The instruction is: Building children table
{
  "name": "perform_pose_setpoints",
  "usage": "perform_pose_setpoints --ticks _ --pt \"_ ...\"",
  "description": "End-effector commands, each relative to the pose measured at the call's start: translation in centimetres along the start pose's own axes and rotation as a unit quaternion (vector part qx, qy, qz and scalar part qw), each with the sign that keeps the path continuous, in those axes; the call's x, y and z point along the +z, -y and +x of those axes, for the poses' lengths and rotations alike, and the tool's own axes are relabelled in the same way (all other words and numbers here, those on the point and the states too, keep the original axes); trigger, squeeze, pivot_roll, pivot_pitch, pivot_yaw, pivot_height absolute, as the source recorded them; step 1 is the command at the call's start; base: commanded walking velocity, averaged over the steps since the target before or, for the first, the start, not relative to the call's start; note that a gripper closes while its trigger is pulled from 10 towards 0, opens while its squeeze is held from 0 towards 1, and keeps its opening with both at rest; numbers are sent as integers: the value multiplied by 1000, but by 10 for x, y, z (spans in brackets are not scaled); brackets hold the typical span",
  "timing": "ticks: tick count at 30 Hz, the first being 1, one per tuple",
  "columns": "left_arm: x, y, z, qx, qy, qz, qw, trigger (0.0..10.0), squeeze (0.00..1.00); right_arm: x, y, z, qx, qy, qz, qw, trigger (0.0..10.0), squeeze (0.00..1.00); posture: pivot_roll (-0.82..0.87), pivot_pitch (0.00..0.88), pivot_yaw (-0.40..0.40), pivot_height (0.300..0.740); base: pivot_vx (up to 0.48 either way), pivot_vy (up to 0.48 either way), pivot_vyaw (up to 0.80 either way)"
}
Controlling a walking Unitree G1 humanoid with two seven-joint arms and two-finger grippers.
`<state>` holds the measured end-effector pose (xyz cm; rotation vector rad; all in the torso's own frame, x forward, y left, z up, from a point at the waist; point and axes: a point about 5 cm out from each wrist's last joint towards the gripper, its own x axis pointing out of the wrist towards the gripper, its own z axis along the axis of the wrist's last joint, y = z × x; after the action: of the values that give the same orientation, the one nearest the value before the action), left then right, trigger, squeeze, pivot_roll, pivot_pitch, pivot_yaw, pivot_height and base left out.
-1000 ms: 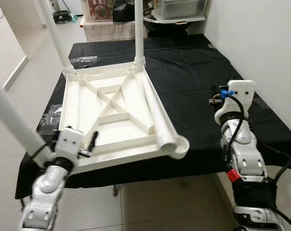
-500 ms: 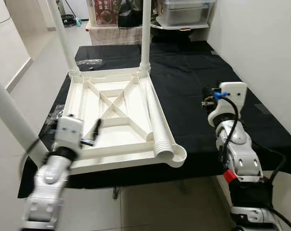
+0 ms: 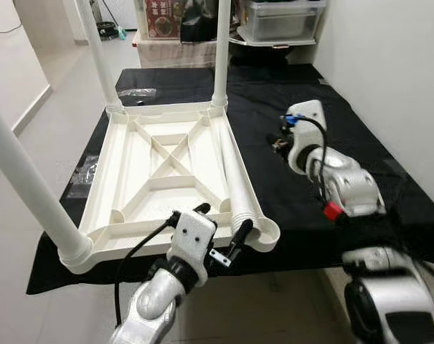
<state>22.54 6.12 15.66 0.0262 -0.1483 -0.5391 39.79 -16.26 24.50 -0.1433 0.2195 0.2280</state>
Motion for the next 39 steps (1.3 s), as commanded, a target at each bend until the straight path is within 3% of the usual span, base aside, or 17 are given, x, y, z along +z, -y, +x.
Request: perform_pose_setpoints --ticks 1,6,7,9,10,14,15,20,27,34,39 --pt "-4 7 -7 -12 -17 -10 1000 10000 0 5 -8 7 30 -25 9 999 10000 0 14 127 -71 740 0 0 0" --pt "-8 12 -14 -12 -32 -17 999 10000 0 13 -14 16 48 -61 -9 997 10000 0 11 132 -82 740 0 0 0" --pt "-9 12 -15 -7 -34 -19 999 10000 0 13 -15 19 51 -70 -19 996 10000 478 4 133 -97 740 0 0 0" --pt "-9 12 -15 -4 -36 -21 999 10000 0 13 -16 20 54 -75 -27 995 10000 478 4 133 -97 740 0 0 0" --pt "-10 12 -15 0 -40 -26 999 10000 0 11 -18 22 60 -85 -34 994 10000 1000 4 137 -106 740 0 0 0" --pt "-11 14 -15 2 -46 -32 998 10000 0 10 -20 24 66 -99 -45 992 10000 1000 -1 142 -112 740 0 0 0" --pt "-10 16 -16 2 -47 -35 998 10000 0 11 -21 25 61 -103 -57 991 10000 0 -14 146 -123 740 0 0 0" --pt "-8 20 -16 2 -46 -39 998 10000 0 12 -28 27 59 -130 -75 987 10000 0 -25 160 -145 740 0 0 0" --pt "-5 25 -15 10 -44 -42 998 10000 0 9 -38 27 66 -168 -61 982 10000 0 -37 173 -165 740 0 0 0" --pt "-4 27 -14 12 -43 -45 998 10000 0 9 -47 29 70 -169 -65 981 10000 0 -40 180 -178 740 0 0 0" --pt "-5 25 -13 15 -45 -44 998 10000 0 15 -57 30 82 -154 -32 984 10000 0 -29 174 -162 740 0 0 0"
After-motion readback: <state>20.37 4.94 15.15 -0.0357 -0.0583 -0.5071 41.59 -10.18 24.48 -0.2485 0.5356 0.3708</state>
